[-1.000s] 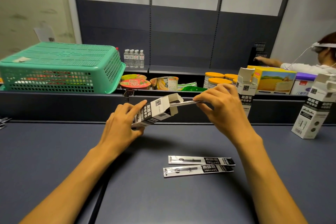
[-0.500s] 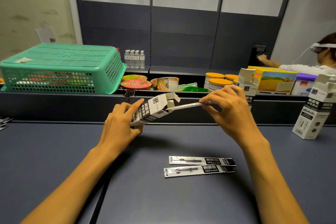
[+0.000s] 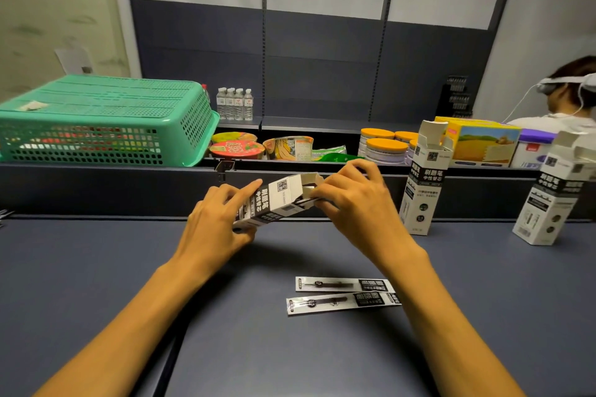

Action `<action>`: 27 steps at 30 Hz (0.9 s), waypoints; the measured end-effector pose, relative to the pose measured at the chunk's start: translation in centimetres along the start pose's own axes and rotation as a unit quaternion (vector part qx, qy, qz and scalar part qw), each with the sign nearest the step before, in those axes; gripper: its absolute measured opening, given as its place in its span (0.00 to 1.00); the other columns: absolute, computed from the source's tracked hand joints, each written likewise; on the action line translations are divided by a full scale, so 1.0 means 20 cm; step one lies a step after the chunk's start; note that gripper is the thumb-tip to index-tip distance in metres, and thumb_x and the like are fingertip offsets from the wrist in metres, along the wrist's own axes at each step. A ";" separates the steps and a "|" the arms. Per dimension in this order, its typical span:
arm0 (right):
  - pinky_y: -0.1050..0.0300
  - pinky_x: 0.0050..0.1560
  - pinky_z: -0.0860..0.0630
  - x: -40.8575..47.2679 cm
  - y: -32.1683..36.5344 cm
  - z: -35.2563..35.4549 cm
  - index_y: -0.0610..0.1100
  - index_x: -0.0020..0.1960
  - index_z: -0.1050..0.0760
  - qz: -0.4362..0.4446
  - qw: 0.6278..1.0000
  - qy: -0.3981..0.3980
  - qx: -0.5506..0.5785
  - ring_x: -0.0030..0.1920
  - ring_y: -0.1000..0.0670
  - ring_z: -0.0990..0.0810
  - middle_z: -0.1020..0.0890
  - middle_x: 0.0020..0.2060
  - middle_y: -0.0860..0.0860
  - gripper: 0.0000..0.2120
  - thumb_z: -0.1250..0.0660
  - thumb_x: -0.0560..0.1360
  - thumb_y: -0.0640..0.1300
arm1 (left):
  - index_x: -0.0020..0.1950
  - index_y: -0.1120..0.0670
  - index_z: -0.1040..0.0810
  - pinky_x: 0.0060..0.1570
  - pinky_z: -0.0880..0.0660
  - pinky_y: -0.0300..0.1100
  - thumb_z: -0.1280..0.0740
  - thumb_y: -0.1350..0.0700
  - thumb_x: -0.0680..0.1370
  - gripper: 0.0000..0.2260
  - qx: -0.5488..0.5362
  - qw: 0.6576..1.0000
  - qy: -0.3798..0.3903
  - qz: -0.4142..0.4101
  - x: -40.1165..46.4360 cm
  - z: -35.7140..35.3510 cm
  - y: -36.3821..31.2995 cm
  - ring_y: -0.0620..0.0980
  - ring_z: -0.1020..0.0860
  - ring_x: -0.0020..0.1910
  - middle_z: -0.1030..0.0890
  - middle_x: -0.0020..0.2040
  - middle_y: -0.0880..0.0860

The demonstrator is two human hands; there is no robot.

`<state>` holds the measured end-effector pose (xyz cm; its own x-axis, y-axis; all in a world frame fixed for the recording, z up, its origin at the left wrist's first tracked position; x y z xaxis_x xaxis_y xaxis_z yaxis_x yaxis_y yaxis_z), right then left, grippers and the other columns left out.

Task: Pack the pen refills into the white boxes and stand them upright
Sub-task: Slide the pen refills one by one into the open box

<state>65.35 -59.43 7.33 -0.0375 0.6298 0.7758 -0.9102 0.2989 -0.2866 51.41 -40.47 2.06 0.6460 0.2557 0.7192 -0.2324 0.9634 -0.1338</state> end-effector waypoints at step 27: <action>0.49 0.32 0.22 -0.05 -0.03 -0.06 0.50 0.50 0.18 -0.042 0.989 0.041 0.135 0.38 0.46 0.21 0.16 0.42 0.48 0.06 0.29 0.73 0.44 | 0.74 0.48 0.33 0.39 0.26 0.47 0.22 0.56 0.65 0.39 -0.013 1.000 -0.005 -0.026 0.00 0.00 -0.02 0.52 0.27 0.49 0.24 0.53 0.53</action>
<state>66.48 -59.30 6.11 0.0673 0.6706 0.7388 -0.9861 0.1574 -0.0530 51.58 -40.86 2.05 0.6494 0.2044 0.7325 -0.1799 0.9772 -0.1131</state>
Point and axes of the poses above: each hand's wrist, its own x-axis towards the middle knuckle, its own z-axis out of the back of the hand, y = z × x, the point moved 2 cm from there along x, towards the middle knuckle
